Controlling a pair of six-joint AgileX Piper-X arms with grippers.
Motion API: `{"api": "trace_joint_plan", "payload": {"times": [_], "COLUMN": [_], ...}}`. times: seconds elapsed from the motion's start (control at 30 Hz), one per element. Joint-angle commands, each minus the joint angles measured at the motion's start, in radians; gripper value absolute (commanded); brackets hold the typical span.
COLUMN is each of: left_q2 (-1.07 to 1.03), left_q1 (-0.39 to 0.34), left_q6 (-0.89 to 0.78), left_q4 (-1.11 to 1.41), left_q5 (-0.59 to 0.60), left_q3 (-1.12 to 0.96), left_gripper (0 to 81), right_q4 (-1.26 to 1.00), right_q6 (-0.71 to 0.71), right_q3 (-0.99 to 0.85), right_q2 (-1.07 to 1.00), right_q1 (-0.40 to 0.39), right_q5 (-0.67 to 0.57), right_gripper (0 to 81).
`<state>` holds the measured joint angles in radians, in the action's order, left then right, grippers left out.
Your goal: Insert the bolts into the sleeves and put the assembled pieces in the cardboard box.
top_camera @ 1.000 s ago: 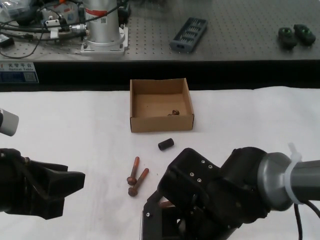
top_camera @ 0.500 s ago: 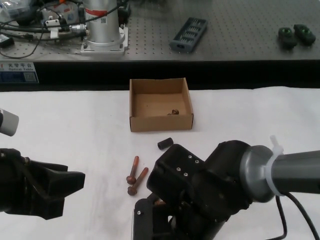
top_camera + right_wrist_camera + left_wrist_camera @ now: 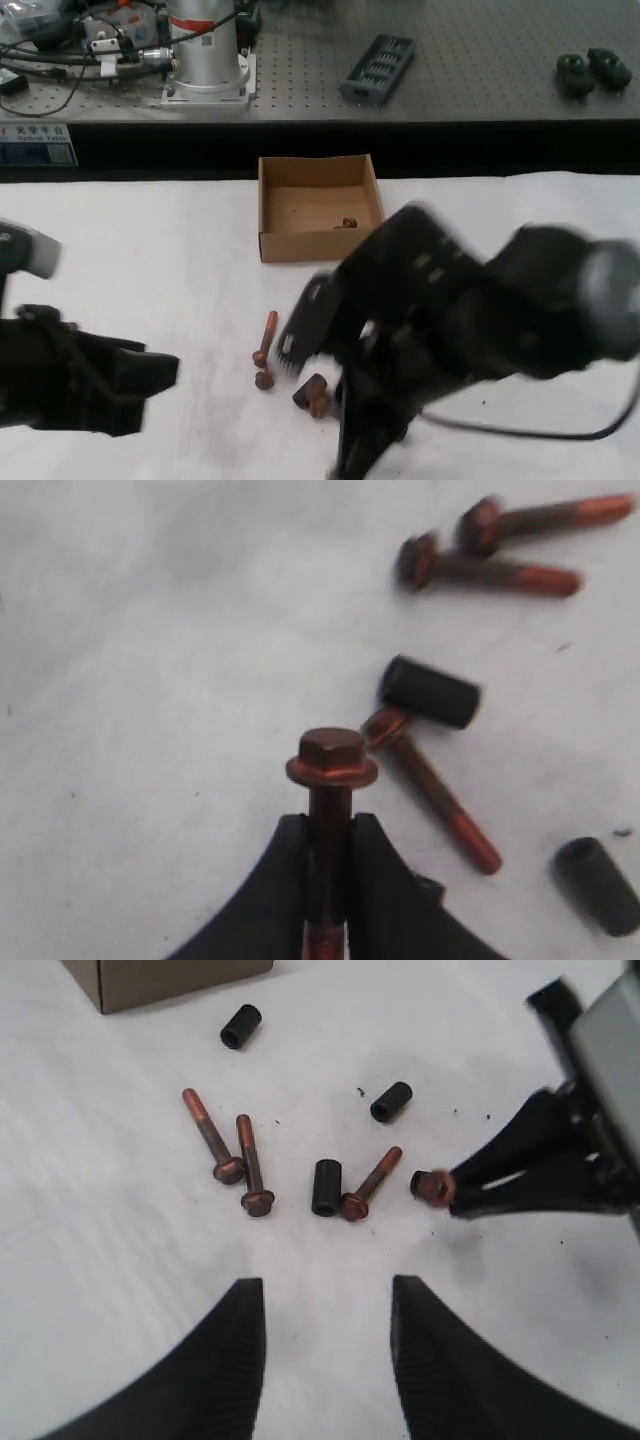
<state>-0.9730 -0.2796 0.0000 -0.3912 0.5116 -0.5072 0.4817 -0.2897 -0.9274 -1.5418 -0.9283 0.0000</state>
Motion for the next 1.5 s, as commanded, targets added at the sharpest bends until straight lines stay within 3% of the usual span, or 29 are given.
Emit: {"api": "trace_joint_plan", "payload": {"times": [0.0,0.27,0.5,0.77,1.13,1.47], "left_q2": [-0.072,-0.379,-0.594,-0.730,-0.810,-0.862], "left_q1": [-0.045,-0.156,-0.196,-0.294,-0.308,-0.330], "left_q6": [0.000,0.054,0.059,0.075,0.118,0.118], "left_q4": [0.052,0.056,0.031,-0.037,-0.139,-0.140], "left_q5": [-0.014,-0.138,-0.140,-0.215,-0.320,-0.319], "left_q3": [-0.017,-0.188,-0.354,-0.503,-0.581,-0.581], "left_gripper": [30.2,30.2,30.2,30.2,30.2,30.2], "right_q4": [-0.034,-0.108,-0.115,-0.230,-0.264,-0.264], "right_q6": [0.080,0.215,0.227,0.314,0.342,0.342], "right_q3": [0.020,0.163,0.184,0.190,0.196,0.196], "right_q2": [0.066,0.259,0.361,0.373,0.373,0.373], "right_q1": [0.027,0.109,0.114,0.131,0.215,0.231], "right_q5": [-0.011,-0.009,0.057,0.077,0.055,0.043], "right_gripper": [4.1,4.1,4.1,4.1,4.1,4.1]}}
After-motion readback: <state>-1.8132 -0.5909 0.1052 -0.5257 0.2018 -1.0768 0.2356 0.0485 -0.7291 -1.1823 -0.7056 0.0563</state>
